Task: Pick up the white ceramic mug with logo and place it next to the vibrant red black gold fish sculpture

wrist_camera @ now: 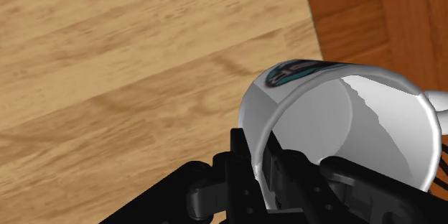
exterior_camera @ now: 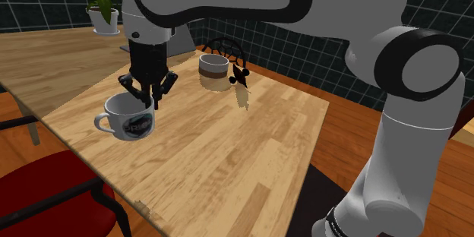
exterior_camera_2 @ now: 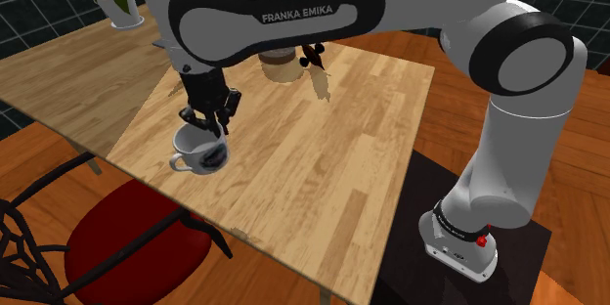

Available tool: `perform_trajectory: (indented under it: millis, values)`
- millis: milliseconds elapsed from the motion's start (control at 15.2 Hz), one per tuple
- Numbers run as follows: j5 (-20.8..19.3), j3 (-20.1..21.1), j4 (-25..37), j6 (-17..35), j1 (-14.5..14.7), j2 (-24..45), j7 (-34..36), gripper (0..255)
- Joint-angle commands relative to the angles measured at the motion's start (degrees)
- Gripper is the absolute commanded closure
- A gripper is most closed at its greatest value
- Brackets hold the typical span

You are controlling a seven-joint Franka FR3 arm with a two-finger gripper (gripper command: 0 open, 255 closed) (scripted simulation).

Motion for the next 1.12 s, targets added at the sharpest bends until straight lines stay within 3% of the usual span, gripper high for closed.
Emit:
perform_trajectory:
  millis: [0, 858, 1056]
  values:
    - [-0.14, 0.04, 1.91, -1.65, 0.23, 0.30, 0.13, 255]
    - [-1.94, 0.22, 16.97, -13.23, 2.74, 3.99, 1.15, 255]
    - [1.17, -0.46, 8.59, -10.73, -2.22, -2.29, -3.10, 255]
